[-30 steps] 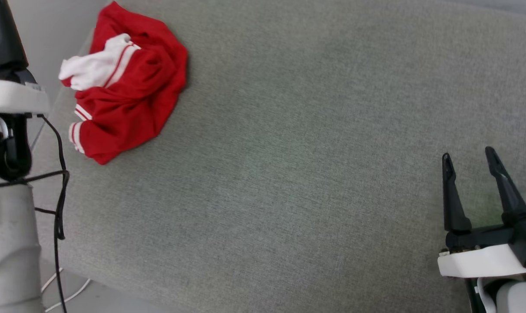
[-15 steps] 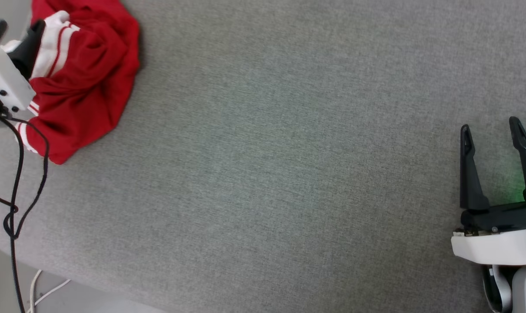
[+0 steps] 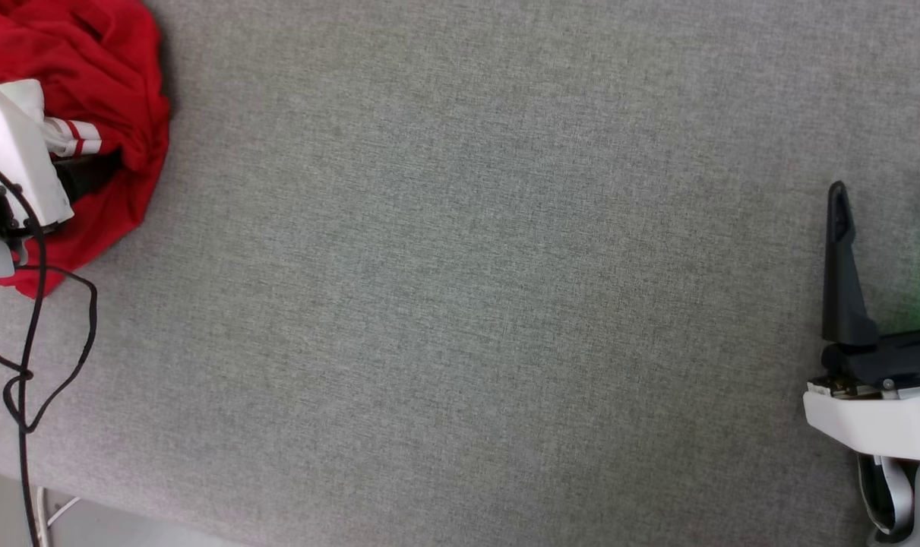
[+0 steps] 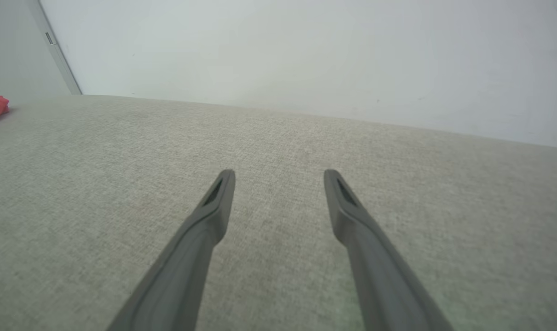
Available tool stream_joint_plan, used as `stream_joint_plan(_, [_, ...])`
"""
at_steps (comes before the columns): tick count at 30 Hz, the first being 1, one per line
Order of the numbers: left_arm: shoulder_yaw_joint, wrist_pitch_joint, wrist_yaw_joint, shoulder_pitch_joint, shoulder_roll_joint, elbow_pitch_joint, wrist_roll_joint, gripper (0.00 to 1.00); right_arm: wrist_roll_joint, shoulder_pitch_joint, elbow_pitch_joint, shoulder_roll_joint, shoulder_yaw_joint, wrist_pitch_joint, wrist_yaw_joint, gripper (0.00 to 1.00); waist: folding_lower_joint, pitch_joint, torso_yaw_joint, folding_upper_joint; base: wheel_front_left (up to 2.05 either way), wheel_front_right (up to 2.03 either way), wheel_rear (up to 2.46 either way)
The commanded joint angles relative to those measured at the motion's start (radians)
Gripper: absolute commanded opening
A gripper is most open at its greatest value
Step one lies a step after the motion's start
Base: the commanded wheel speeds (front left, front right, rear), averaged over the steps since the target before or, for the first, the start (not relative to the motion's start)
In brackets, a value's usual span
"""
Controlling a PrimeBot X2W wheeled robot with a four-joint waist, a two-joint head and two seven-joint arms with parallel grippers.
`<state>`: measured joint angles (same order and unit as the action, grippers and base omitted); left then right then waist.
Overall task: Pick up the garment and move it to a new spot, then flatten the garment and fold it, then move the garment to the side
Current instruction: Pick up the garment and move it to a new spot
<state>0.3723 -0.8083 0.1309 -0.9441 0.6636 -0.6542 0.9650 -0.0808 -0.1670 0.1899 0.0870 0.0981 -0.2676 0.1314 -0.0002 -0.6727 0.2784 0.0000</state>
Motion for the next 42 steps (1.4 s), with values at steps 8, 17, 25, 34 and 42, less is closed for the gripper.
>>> stream_joint_plan(8, [0.099, 0.059, -0.004, 0.017, -0.013, -0.037, 0.001, 0.0, -0.002, -0.005, -0.039, 0.001, 0.013, 0.006, -0.002, 1.0, 0.0002, 0.023, -0.009, 0.0, 0.0, 0.0, 0.0])
stream_joint_plan(17, [0.169, 0.224, -0.003, -0.098, 0.119, 0.12, -0.03, 0.0, 0.016, 0.014, -0.056, -0.023, -0.005, 0.002, -0.001, 1.0, 0.0002, 0.149, -0.006, 0.0, 0.0, 0.0, 0.0])
stream_joint_plan(25, [0.245, 0.245, -0.003, -0.174, 0.137, 0.33, -0.091, 0.0, 0.038, 0.031, -0.078, -0.037, -0.016, 0.002, -0.001, 1.0, 0.0002, 0.242, -0.048, 0.0, 0.0, 0.0, 0.0])
stream_joint_plan(34, [0.343, 0.237, -0.003, -0.207, 0.047, 0.495, -0.137, 0.0, 0.105, 0.036, -0.092, -0.038, -0.023, 0.002, -0.001, 1.0, 0.0002, 0.279, -0.155, 0.0, 0.0, 0.0, 0.0])
stream_joint_plan(42, [0.506, 0.256, -0.003, -0.25, -0.112, 0.539, -0.16, 0.0, 0.151, 0.037, -0.103, -0.038, -0.024, 0.002, -0.001, 1.0, 0.0002, 0.285, -0.288, 0.0, 0.0, 0.0, 0.0])
